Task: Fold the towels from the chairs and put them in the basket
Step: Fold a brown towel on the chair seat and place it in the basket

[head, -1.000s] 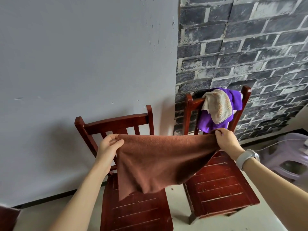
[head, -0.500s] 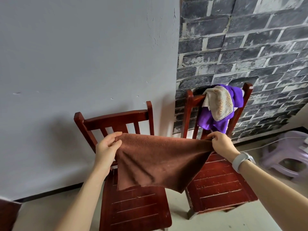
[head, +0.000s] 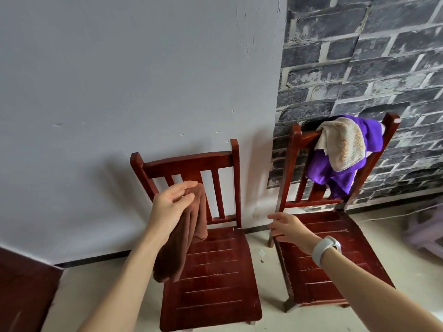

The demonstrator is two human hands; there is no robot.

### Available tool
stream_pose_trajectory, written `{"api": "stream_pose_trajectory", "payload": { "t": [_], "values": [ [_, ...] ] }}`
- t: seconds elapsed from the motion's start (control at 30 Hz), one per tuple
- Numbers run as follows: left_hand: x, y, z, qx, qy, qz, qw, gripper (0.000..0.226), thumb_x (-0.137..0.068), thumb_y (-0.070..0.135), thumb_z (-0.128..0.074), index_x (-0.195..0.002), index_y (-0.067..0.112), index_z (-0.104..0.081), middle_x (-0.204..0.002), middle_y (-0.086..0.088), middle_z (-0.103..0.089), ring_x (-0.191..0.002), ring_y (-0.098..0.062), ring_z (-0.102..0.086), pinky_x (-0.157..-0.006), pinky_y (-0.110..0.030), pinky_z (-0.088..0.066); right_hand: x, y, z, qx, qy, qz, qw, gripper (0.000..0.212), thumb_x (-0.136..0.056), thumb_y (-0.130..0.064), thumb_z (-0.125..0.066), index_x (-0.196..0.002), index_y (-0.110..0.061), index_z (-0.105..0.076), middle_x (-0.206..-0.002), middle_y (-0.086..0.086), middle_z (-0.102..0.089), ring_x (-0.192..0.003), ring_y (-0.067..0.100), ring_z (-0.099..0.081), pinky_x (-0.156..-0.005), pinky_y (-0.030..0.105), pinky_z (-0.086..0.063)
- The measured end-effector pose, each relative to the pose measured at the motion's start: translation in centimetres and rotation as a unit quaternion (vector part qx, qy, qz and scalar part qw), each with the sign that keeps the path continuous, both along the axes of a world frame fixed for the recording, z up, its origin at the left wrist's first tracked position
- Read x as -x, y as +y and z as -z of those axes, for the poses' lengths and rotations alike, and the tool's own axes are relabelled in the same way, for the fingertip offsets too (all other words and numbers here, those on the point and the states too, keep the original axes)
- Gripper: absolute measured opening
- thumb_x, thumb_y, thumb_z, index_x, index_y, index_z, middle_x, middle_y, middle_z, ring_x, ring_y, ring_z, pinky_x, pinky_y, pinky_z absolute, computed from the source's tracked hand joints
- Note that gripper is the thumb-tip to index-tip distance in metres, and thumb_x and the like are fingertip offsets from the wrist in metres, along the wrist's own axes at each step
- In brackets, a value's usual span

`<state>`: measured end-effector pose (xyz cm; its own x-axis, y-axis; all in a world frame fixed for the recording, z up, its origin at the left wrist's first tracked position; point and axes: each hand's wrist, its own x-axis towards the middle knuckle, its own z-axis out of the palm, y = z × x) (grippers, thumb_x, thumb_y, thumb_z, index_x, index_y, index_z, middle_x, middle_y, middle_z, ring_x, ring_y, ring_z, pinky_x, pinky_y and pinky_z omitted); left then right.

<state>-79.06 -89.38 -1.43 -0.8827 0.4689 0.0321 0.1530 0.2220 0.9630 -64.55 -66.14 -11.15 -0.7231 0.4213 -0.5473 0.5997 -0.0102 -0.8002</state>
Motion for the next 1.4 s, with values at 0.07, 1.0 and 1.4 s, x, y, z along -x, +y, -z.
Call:
{"api": "stream_pose_trajectory", "payload": {
  "t": [0.07,1.0,1.4],
  "values": [
    [0.2,-0.9,-1.1,-0.023,-0.003,-0.014,1.0,0.03,-0.085,0.007,-0.06,-0.094,0.035,-0.066,-0.098,0.023,-0.065,-0.09,0.014,-0.059,-0.067,-0.003,-0.046,1.4,-1.6,0.4,0.001,-0.004,-0.025,1.0,0.03,-0.092,-0.011,-0.047,-0.123,-0.012,-0.05,-0.103,0.007,-0.06,-0.099,0.024,-0.061,-0.089,0.04,-0.052],
    [3.0,-10.9,2.6,-0.036,-0.039,-0.225,0.973,0.027,-0.083,0.001,-0.062,-0.091,0.026,-0.066,-0.094,-0.001,-0.066,-0.081,-0.003,-0.06,-0.058,-0.009,-0.048,7.7,0.8,-2.8,-0.005,0.132,0.124,0.983,0.027,-0.092,-0.012,-0.05,-0.117,-0.008,-0.057,-0.094,0.005,-0.056,-0.091,0.018,-0.053,-0.082,0.034,-0.046],
    [2.9,-10.5,5.9,0.24,0.104,-0.156,0.953,0.023,-0.082,0.005,-0.065,-0.104,0.007,-0.069,-0.105,-0.01,-0.067,-0.092,-0.023,-0.06,-0.084,-0.025,-0.041,2.7,1.1,-1.9,-0.412,0.103,-0.095,0.9,0.017,-0.081,0.003,-0.059,-0.094,-0.002,-0.069,-0.094,0.002,-0.045,-0.086,0.015,-0.045,-0.081,0.021,-0.034]
  ]
}}
